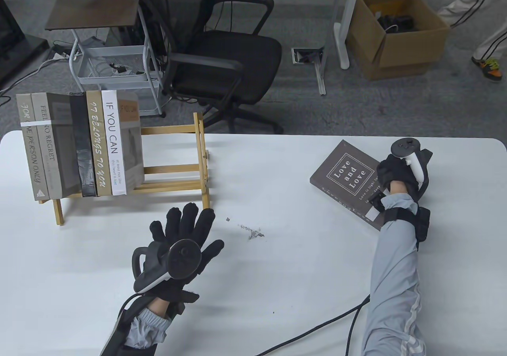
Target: Push a thick book into a tightly packed book rack slot
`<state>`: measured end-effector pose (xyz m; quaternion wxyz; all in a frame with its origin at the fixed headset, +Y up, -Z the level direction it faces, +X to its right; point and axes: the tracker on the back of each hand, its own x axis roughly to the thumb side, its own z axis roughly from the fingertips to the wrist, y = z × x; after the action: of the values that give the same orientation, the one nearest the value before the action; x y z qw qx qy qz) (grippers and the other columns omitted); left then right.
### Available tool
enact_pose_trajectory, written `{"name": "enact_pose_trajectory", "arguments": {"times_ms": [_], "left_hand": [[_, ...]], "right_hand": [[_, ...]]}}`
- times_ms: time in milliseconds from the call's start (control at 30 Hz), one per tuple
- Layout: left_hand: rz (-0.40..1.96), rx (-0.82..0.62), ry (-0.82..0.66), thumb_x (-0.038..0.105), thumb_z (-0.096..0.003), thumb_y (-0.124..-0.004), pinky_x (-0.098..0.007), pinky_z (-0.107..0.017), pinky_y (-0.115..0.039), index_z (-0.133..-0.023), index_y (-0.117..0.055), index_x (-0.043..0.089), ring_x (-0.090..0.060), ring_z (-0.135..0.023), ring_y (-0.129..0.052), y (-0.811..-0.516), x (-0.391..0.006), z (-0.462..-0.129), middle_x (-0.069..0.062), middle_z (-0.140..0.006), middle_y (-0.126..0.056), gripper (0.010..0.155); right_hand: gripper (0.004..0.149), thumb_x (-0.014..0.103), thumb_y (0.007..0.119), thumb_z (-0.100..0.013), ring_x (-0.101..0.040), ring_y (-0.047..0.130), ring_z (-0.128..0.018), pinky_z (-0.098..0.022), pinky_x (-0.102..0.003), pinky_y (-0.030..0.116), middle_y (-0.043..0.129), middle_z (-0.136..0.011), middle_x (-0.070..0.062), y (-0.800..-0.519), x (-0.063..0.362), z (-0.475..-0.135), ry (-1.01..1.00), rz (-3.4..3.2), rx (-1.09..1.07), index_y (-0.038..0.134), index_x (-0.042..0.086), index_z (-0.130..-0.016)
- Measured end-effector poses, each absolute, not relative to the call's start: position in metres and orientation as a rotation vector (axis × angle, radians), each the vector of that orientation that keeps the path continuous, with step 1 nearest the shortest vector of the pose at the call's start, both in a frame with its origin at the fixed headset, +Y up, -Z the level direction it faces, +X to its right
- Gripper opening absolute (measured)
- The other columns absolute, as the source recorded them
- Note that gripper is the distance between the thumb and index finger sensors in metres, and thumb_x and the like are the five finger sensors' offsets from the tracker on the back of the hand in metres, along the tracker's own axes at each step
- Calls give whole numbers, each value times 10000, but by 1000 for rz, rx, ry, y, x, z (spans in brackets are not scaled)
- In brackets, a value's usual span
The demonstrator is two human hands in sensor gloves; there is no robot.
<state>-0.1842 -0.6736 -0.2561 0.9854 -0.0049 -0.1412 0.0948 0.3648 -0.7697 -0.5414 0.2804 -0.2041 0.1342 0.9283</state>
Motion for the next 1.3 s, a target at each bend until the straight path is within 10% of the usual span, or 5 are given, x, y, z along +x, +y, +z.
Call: {"name": "enact_pose_trajectory", "arguments": {"times_ms": [400, 567, 1300], "left_hand": [[192, -14, -282, 668, -670, -500, -840, -733, -285, -1254, -226, 289, -614, -1162, -346, -674, -185, -256, -225, -1323, -280, 748], [195, -17, -282, 671, -669, -499, -840, -732, -286, -1254, -225, 289, -615, -1162, -345, -674, -186, -257, -226, -1323, -282, 751], [271, 41, -299, 673, -670, -499, -838, -735, -284, -1258, -241, 285, -614, -1162, -338, -660, -195, -249, -225, -1324, -276, 750]], "right_hand": [[445, 283, 482, -667, -557, 720, -847, -738, -785, 298, 690, -995, -310, -772, 369, -537, 289, 2538, -516, 466, 8, -1016], [843, 617, 610, -513, -495, 704, -846, -752, -741, 293, 686, -990, -245, -764, 369, -535, 275, 2590, -530, 435, 29, -1092], [765, 590, 605, -528, -488, 767, -735, -671, -737, 430, 770, -900, -248, -659, 297, -470, -104, 2523, -157, 561, 13, -1028]]}}
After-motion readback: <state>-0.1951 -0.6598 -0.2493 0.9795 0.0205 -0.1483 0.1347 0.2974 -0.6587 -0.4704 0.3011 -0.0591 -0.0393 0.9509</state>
